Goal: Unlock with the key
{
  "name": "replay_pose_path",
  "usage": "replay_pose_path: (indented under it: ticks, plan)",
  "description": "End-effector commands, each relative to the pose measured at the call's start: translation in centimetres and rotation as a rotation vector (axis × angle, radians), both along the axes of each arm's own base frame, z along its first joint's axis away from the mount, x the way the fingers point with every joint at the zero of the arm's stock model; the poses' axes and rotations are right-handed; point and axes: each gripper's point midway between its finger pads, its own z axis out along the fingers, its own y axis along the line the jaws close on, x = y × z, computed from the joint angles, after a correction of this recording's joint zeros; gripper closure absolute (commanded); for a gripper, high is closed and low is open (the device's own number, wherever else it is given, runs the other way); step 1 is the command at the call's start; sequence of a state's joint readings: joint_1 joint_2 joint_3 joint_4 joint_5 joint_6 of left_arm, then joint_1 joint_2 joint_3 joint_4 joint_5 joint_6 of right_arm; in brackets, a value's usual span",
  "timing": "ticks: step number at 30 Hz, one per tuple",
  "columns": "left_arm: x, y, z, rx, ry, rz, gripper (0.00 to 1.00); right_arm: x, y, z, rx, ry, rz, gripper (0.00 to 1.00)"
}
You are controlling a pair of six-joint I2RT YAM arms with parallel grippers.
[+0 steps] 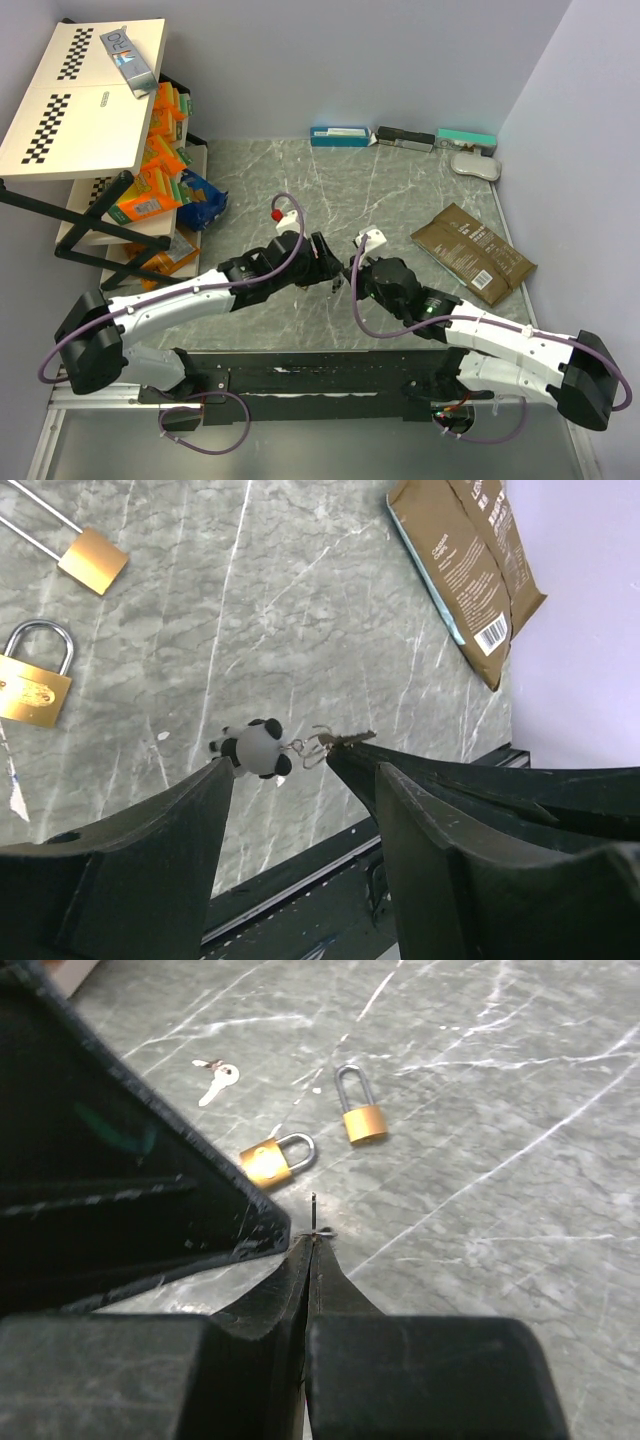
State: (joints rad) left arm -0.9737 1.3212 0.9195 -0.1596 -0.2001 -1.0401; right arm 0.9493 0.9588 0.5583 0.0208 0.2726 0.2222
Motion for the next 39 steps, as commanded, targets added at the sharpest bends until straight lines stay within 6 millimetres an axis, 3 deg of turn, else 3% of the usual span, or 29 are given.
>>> replay_pose_path:
  ticks: [1,14,21,34,39]
  plan:
    - [1.0,-1.5,2.9,-0.085,-0.043,0.043,0.36,1.0,0.2,2.5,0.023,-0.063,-0.051,1.0]
    - [2.2,-2.9,2.7,-0.054,-0.077,0.083,0.38,0.9,0.5,2.2,0.006,-0.058,-0.058,1.0]
    - [2.4,-3.7,1.0,0.01,-0.051,0.066,0.58,1.1,0.4,2.3,-0.014,-0.071,-0.07,1.0]
    - [2.6,-4.4,0.1,0.034,-0.04,0.056,0.74,1.1,0.6,2.0,-0.08,-0.094,-0.09,1.0]
    - [2.4,-4.8,-0.3,0.03,-0.036,0.032,0.95,1.2,0.8,1.8,-0.092,-0.091,-0.095,1.0]
